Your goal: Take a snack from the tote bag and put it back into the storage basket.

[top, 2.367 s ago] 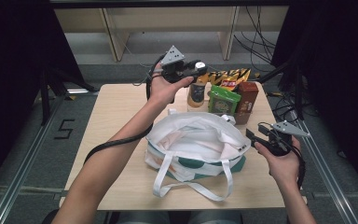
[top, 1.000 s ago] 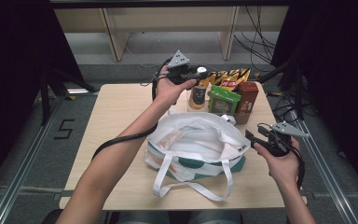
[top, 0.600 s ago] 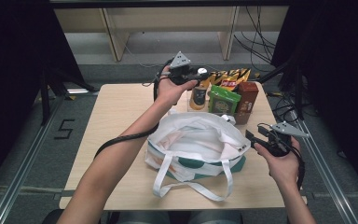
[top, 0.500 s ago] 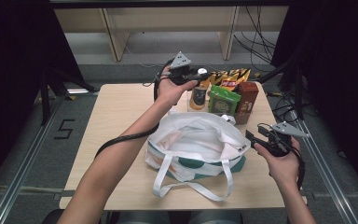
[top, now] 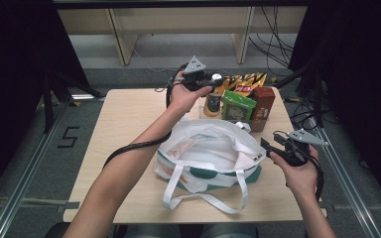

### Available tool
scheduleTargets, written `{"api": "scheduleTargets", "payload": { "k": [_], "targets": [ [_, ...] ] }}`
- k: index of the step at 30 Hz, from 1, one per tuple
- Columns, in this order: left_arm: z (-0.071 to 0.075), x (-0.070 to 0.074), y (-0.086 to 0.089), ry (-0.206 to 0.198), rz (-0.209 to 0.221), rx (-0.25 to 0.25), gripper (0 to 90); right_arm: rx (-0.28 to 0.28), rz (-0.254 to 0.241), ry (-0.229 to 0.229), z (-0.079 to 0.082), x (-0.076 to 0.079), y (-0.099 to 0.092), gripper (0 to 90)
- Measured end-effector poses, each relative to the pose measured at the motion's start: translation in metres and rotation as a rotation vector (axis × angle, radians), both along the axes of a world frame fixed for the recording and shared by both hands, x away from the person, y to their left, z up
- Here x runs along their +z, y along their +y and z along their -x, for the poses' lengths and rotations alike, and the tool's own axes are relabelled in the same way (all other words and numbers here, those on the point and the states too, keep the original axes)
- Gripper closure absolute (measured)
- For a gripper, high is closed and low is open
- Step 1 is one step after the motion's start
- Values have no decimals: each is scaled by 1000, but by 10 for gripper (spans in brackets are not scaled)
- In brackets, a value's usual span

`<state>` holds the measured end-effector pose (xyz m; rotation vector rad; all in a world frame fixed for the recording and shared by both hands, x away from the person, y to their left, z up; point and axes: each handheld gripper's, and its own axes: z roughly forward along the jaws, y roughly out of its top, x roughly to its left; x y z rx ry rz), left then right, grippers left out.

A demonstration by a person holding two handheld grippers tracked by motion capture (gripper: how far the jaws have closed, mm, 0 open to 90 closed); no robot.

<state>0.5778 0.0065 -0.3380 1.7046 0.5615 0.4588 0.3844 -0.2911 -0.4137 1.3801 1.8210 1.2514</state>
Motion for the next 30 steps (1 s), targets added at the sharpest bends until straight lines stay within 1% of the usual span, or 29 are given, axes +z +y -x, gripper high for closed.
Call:
{"api": "scheduleTargets", "payload": {
  "k": [1, 2, 3, 4, 5, 6, 7, 8, 9, 10, 12, 16, 17, 19, 20, 22, 24, 25, 30],
  "targets": [
    [0, 0, 0, -1, -3, 0, 591, 12, 17, -3, 0, 0, -2, 441],
    [0, -1, 0, 2, -3, 0, 591, 12, 31, -11, 0, 0, -2, 441],
    [-1, -2, 0, 3, -5, 3, 591, -6, 13, 0, 1, 1, -1, 441],
    [-1, -2, 0, 2, -7, 1, 591, -22, -2, -13, 1, 0, 0, 441],
    [-2, -3, -1, 6, -4, 5, 591, 0, 3, 3, 1, 1, -2, 441],
    [-2, -3, -1, 5, -6, 5, 591, -6, -1, 4, 1, 2, -2, 441],
    [-2, -3, -1, 5, -8, 4, 591, 3, 17, -12, 0, 2, -3, 441],
    [-3, -4, -1, 5, -10, 3, 591, 5, 21, -15, 0, 2, -4, 441],
    [-3, -5, -1, 7, -9, 5, 591, 5, 21, -13, 0, 2, -4, 441],
    [-4, -5, -1, 6, -11, 3, 591, -1, 4, -3, 1, 1, -2, 441],
    [-4, -7, -2, 10, -11, 4, 591, -6, 1, 1, 1, 1, -1, 441],
    [-6, -9, -2, 14, -15, 8, 591, -1, 1, 2, 1, 1, -1, 441],
    [-6, -10, -2, 16, -16, 9, 591, 1, 9, -7, 1, 1, -2, 441],
    [-7, -11, -2, 15, -18, 8, 591, -8, 5, -4, 1, 1, -3, 441],
    [-7, -11, -2, 18, -18, 9, 591, 0, 0, 3, 1, 2, -3, 441],
    [-7, -12, -2, 20, -20, 8, 591, -6, 8, -3, 1, 1, -3, 441],
    [-8, -13, -2, 23, -17, 11, 591, 3, 10, -4, 1, 1, -3, 441],
    [-8, -13, -2, 24, -16, 11, 591, -4, 7, -8, 1, 0, -2, 441],
    [-9, -15, -3, 25, -25, 11, 591, -1, 7, -4, 1, 1, -3, 441]
  ]
}}
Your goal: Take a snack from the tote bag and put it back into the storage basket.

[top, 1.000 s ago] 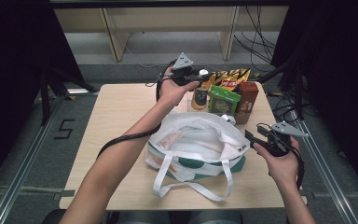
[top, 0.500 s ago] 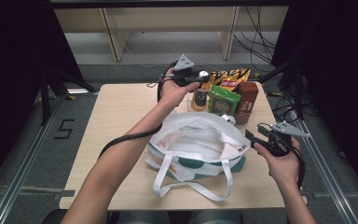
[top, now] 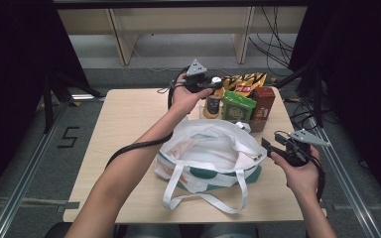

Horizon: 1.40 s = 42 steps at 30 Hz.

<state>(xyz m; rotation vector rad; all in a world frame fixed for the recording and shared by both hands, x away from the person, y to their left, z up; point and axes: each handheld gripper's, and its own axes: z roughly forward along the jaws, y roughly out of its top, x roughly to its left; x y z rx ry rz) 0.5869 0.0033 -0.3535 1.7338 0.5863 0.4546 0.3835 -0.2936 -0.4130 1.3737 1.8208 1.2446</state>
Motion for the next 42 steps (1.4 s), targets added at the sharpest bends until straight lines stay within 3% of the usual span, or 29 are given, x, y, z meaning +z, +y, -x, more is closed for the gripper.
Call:
{"api": "scheduleTargets", "payload": {
  "k": [9, 14, 15, 19, 25, 35, 37, 39, 41, 42],
  "targets": [
    [-2, -7, -3, 13, -7, 1, 591, -6, -5, 14, 1, 0, 0, 441],
    [-3, -10, -2, 21, -13, 4, 590, -2, 9, -3, 0, -1, 0, 441],
    [-3, -10, -2, 22, -19, 5, 591, 11, 32, -17, -1, -1, -2, 441],
    [-4, -13, -1, 28, -23, 8, 591, 0, -9, 14, 0, -1, 1, 440],
    [-4, -16, 0, 36, -32, 12, 591, 13, 17, -1, -1, -1, 0, 440],
    [-4, -21, 0, 44, -45, 11, 591, 26, 17, -3, -1, -2, -1, 440],
    [-4, -21, 0, 45, -46, 11, 591, -5, -5, 16, 0, -1, 2, 440],
    [-3, -22, 0, 48, -49, 11, 591, 9, 12, 1, -1, -2, 0, 440],
    [-3, -22, 0, 49, -51, 11, 591, 8, 0, 15, 0, -2, 1, 440],
    [-3, -22, 0, 49, -51, 11, 590, 19, 15, -3, -2, -2, 0, 440]
  ]
}}
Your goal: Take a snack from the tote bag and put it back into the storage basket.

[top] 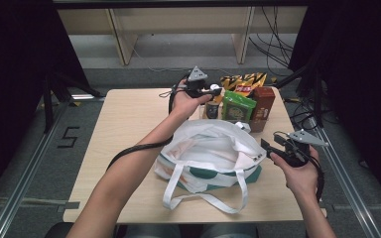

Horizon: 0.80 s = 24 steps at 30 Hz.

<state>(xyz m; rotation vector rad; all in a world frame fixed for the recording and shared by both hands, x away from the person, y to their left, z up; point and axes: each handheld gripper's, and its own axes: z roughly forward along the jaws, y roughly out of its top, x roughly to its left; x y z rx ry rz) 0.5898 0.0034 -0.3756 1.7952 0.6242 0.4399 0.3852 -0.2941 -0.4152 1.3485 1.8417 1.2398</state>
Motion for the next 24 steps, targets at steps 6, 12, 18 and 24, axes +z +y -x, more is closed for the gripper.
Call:
{"api": "scheduleTargets", "payload": {
  "k": [6, 12, 18, 24],
  "targets": [
    [0, -2, 1, 5, -8, 1, 590, -8, 12, 0, 0, 0, 1, 440],
    [0, -2, 1, 7, -15, 1, 591, -15, -16, 17, 1, -1, 3, 440],
    [0, -5, -1, 19, -25, 2, 591, -12, -9, 8, 1, -1, 3, 440],
    [0, -6, -1, 20, -27, 1, 591, 2, 4, 10, 1, -1, 2, 440]
  ]
}}
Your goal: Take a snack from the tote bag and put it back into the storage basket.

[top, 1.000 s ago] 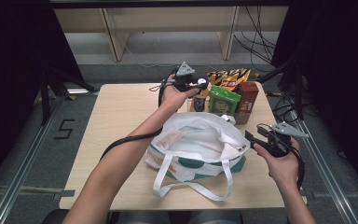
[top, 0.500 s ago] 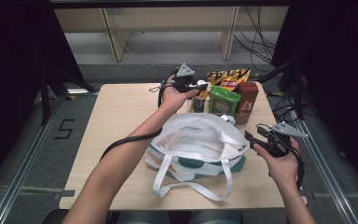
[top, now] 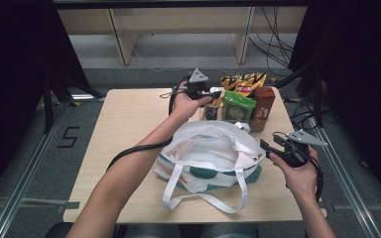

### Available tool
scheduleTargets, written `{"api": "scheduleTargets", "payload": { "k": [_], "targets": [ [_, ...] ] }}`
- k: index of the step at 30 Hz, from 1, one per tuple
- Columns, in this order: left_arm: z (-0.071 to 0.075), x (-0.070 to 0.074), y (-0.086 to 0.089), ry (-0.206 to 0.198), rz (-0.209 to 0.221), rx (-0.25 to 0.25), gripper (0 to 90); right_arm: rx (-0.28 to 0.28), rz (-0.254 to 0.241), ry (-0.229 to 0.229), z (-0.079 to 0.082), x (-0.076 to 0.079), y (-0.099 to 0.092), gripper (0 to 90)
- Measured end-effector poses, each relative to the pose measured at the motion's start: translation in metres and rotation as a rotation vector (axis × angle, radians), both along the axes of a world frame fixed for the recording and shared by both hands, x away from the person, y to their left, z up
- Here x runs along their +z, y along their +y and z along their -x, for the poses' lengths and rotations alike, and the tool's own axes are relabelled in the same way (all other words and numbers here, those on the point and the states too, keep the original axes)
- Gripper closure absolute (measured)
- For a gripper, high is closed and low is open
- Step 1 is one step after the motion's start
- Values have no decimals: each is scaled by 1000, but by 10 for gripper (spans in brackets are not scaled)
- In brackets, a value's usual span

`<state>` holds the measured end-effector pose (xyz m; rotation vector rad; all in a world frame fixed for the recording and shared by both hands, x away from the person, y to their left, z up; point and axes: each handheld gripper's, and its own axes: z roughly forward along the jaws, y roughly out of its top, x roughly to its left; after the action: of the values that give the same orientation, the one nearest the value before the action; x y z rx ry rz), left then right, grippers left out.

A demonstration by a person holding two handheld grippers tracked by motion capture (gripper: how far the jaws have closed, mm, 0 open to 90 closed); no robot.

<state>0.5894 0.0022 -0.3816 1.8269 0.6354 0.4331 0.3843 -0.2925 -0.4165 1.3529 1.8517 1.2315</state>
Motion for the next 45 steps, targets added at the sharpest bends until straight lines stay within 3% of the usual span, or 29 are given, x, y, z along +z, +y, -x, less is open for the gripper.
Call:
{"api": "scheduleTargets", "payload": {
  "k": [4, 7, 18, 21, 24, 25, 32, 34, 38, 39, 45],
  "targets": [
    [0, 0, 0, 3, 5, -1, 590, -16, -19, 19, 1, 0, 2, 440],
    [0, 0, 1, 6, -1, 3, 591, -18, 2, 8, 0, 0, 2, 440],
    [-2, -4, 2, 18, -6, 3, 590, -14, -10, 4, 0, 0, 1, 440],
    [-1, -5, 2, 23, -9, 4, 590, -18, -15, 32, 1, 1, 3, 440],
    [-1, -6, 2, 29, -8, 5, 590, -16, -7, 10, 0, 0, 2, 439],
    [-1, -6, 2, 32, -10, 5, 590, -16, -9, 27, 1, 1, 2, 440],
    [-2, -12, 4, 59, -21, 12, 590, -16, -13, 9, 0, 0, 3, 440],
    [-3, -15, 5, 68, -33, 9, 590, -21, -18, 27, 1, 1, 4, 439],
    [-3, -17, 5, 76, -34, 14, 590, -11, -14, 16, 0, -1, 4, 436],
    [-3, -17, 5, 77, -35, 13, 590, 5, 9, -3, -2, -2, 1, 436],
    [-2, -15, 6, 87, -45, 11, 590, 9, 6, 0, -2, -2, 2, 436]
  ]
}}
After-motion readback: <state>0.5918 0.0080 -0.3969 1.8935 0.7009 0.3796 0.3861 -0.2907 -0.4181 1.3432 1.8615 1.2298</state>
